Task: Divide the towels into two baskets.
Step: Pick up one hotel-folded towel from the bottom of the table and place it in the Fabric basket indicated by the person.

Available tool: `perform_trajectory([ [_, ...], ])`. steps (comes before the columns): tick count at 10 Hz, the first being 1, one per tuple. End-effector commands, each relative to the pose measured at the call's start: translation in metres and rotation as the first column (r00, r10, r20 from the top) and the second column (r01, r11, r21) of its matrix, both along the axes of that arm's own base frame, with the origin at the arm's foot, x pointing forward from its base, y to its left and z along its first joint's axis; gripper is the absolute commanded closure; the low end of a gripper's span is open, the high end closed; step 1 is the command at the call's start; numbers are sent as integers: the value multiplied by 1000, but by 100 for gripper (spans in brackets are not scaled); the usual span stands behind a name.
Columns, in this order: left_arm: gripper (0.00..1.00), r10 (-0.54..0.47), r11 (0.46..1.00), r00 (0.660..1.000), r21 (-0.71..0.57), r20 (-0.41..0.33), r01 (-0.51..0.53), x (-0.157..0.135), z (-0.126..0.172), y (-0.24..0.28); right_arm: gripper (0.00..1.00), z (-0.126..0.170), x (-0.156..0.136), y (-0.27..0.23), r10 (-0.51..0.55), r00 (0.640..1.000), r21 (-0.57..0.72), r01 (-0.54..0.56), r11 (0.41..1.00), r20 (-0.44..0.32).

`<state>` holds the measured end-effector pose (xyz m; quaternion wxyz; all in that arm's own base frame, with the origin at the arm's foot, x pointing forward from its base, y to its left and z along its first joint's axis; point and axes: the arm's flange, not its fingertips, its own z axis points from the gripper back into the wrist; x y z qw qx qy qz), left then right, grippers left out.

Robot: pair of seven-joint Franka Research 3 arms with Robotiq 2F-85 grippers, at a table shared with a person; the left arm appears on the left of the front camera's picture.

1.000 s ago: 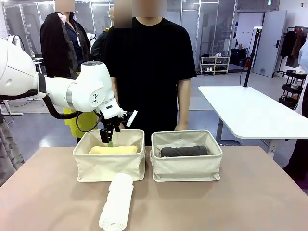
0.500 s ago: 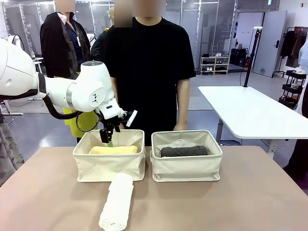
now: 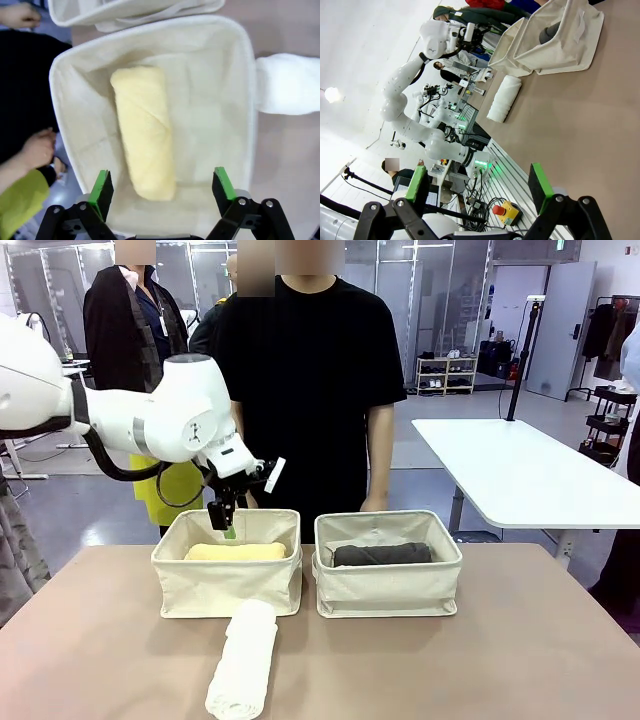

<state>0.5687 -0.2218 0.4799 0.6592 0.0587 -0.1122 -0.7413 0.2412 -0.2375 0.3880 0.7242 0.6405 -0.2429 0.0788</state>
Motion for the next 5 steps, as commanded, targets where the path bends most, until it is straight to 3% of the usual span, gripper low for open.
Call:
perform_trajectory([
  [1, 0, 136, 978, 978, -135, -161, -158, -45, 38, 36, 0, 4, -3, 1, 1, 1000, 4, -1, 1000, -3],
  [2, 0, 153, 947, 946, -230, -286, -223, -65, 56, 62, 0, 4, -3, 1, 1, 1000, 4, -1, 1000, -3],
  [3, 0, 172, 922, 930, -280, -326, -269, -81, 67, 86, 0, 4, -3, 1, 1, 1000, 4, -1, 1000, -3],
  [5, 0, 208, 788, 881, -461, -425, -408, -112, 77, 150, 0, 4, -3, 1, 1, 1000, 4, -1, 1000, -3],
])
